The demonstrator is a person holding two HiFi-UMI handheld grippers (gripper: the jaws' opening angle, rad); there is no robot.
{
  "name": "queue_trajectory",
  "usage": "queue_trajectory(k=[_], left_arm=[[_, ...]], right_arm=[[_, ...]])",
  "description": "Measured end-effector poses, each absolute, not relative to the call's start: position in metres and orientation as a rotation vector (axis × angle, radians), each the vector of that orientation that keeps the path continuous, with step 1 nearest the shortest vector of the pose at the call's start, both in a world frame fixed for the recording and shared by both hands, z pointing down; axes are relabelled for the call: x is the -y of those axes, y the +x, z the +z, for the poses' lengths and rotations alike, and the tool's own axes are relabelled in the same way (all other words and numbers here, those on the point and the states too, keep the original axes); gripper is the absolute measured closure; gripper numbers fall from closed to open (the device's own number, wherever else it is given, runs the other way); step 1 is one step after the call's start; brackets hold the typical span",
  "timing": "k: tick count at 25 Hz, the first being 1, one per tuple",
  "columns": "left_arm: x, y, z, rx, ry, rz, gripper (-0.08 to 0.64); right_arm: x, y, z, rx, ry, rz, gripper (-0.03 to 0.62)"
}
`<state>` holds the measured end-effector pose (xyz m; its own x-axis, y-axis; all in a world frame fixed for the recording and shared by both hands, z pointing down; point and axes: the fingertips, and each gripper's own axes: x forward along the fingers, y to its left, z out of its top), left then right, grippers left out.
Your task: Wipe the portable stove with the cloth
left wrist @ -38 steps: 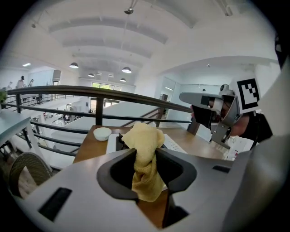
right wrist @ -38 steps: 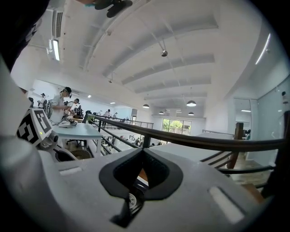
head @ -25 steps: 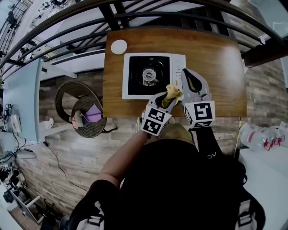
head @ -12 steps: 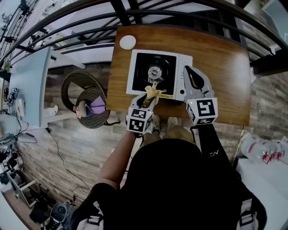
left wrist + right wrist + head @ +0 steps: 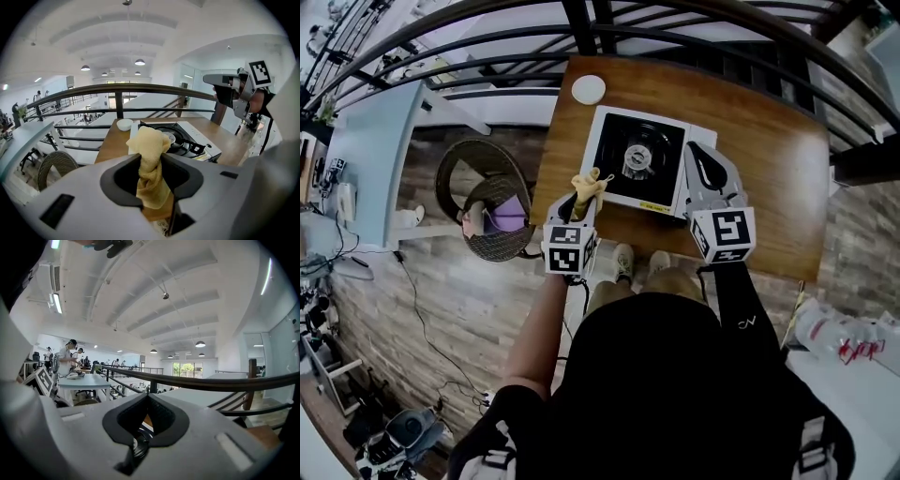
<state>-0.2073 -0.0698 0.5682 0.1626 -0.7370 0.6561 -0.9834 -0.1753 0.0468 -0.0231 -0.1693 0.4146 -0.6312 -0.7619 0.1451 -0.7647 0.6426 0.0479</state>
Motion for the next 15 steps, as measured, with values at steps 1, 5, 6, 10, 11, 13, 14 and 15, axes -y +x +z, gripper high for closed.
queue_trajectory(k=[1,5,6,10,11,13,14,15], left_arm=[[0.075,-0.202,0.562,1.634,1.993,0.675,0.433],[0.108,-0.178,0.514,1.686,2.109,0.562,0.433],[0.118,-0.174,0.499,1.701,2.145,0.534,0.433],[0.151,-0.158,0.447,1.764,2.262,0.444,0.433],[0.158,-0.154,0.434,1.784,2.288,0.412,0.433],[0.169,-0.147,0.406,1.826,2.340,0.340,0.433],[0.172,-0.143,0.393,1.847,2.364,0.308,0.433],[0.175,-0.139,0.382,1.867,2.386,0.284,0.433]], right_arm=[[0.170,-0.019,0.415,2.703,1.276,0.031,0.589],[0.174,-0.002,0.405,2.679,1.332,0.017,0.589],[0.175,0.000,0.400,2.677,1.345,0.004,0.588],[0.180,0.014,0.380,2.676,1.401,-0.036,0.588],[0.181,0.019,0.375,2.679,1.416,-0.039,0.589],[0.184,0.027,0.366,2.683,1.443,-0.052,0.588],[0.185,0.031,0.362,2.684,1.453,-0.065,0.588],[0.186,0.035,0.358,2.685,1.460,-0.082,0.588]])
